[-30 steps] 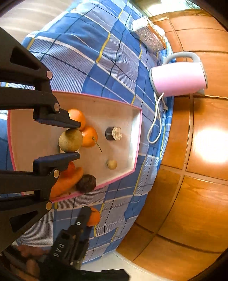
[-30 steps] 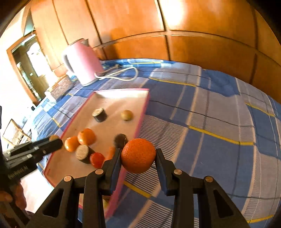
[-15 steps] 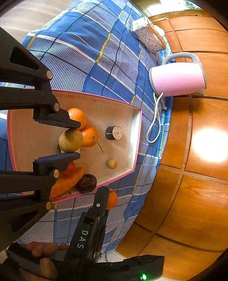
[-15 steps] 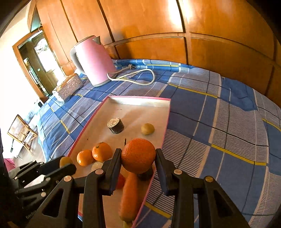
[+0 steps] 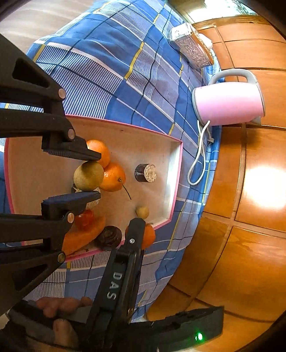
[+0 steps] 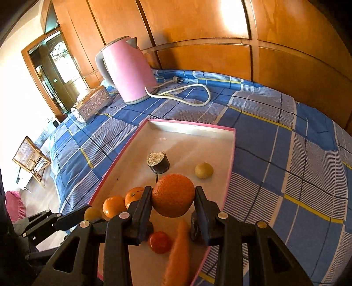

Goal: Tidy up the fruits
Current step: 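Carry the yellow fruit into the tray with the left gripper while the right gripper carries the orange there, then open both grippers to release the fruits in the tray and withdraw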

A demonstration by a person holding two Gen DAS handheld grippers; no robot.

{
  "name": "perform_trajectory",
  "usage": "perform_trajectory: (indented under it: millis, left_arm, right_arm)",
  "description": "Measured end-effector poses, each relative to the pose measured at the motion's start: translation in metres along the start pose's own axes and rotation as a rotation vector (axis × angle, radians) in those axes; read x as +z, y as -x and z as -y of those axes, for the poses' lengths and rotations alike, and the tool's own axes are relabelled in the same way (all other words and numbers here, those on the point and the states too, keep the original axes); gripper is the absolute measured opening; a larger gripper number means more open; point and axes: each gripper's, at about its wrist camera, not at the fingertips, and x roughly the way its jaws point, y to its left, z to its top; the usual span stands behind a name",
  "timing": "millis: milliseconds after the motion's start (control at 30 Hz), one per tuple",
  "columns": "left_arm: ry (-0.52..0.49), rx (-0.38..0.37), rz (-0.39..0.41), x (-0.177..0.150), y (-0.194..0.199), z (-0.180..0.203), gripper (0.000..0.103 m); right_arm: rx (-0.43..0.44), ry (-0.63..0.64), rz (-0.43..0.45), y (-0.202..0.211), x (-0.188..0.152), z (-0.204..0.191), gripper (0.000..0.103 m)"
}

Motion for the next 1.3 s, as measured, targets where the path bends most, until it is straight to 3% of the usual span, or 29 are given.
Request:
perform_trajectory:
  millis: [333, 467, 733, 1100, 1167, 1300]
  left_arm:
    - [0.008, 0.006, -0.021, 0.000, -0.008, -0.003, 0.029]
    - [0.012, 0.013, -0.021, 0.000, -0.009, -0.003, 0.039]
    - [0.009, 0.018, -0.005, 0.001, -0.005, -0.002, 0.040]
    - [0.015, 0.030, 0.049, 0.004, 0.015, 0.002, 0.052]
    - [0.020, 0.033, 0.069, 0.004, 0.022, 0.002, 0.059]
    - [0.027, 0.044, 0.098, 0.004, 0.031, 0.004, 0.063]
  right_arm:
    - [-0.006, -0.005, -0.019, -0.016, -0.003, -0.001, 0.040]
    - [-0.007, -0.010, -0.020, -0.014, -0.006, 0.000, 0.040]
    - [-0.015, -0.021, -0.017, -0.007, -0.013, 0.002, 0.040]
    - [-0.064, -0.011, 0.024, 0.015, -0.027, -0.001, 0.040]
    - [-0.081, -0.005, 0.036, 0.020, -0.029, -0.003, 0.040]
    - [-0.113, 0.007, 0.068, 0.031, -0.037, -0.007, 0.040]
